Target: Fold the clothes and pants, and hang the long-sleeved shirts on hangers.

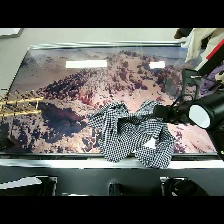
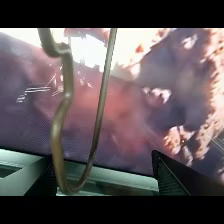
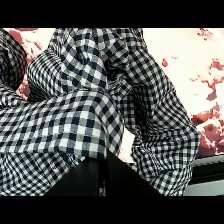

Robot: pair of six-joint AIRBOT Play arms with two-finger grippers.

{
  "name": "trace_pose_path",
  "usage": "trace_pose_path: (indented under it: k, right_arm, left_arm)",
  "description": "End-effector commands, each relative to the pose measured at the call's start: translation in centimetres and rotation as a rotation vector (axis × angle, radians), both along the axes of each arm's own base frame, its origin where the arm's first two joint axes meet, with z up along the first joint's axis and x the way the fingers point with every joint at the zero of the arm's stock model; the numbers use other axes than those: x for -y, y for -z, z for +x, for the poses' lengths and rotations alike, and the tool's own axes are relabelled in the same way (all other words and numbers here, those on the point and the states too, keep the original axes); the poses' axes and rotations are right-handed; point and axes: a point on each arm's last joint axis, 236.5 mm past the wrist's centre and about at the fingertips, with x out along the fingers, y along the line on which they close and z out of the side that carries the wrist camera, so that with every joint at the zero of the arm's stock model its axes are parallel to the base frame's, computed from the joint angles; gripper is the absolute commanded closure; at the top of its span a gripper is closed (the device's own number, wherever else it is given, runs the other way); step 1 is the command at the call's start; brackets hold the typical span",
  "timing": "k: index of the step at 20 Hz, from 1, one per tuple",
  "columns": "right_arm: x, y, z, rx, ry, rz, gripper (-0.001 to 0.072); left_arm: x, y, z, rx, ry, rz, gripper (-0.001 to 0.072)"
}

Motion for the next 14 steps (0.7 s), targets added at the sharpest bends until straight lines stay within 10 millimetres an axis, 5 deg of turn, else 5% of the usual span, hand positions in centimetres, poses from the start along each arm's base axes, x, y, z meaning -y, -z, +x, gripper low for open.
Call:
trace_pose_path:
  k: [1, 7, 8, 10, 14]
  right_arm:
    - [0.0, 0.0, 0.0, -0.001, -0.001, 0.000, 0.0685]
    - [0.0, 0.0, 0.0, -0.001, -0.001, 0.000, 0.0685]
    - [0.0, 0.0, 0.0, -0.001, -0.001, 0.000, 0.0685]
    - [0.0, 0.0, 0.0, -0.001, -0.001, 0.000, 0.0685]
    - [0.0, 0.0, 0.0, -0.001, -0.001, 0.000, 0.0685]
  left_arm:
    - [-0.6, 0.4, 0.6, 0.011, 0.005, 0.033, 0.0112]
    - [-1.0, 0.5, 1.9, 0.031, 0.025, 0.073, 0.0114]
    - [-0.9, 0.6, 2.1, 0.030, 0.032, 0.072, 0.0181]
    - [-0.5, 0.6, 2.5, 0.030, 0.047, 0.070, 0.0488]
    - [0.0, 0.8, 3.1, 0.028, 0.068, 0.067, 0.0685]
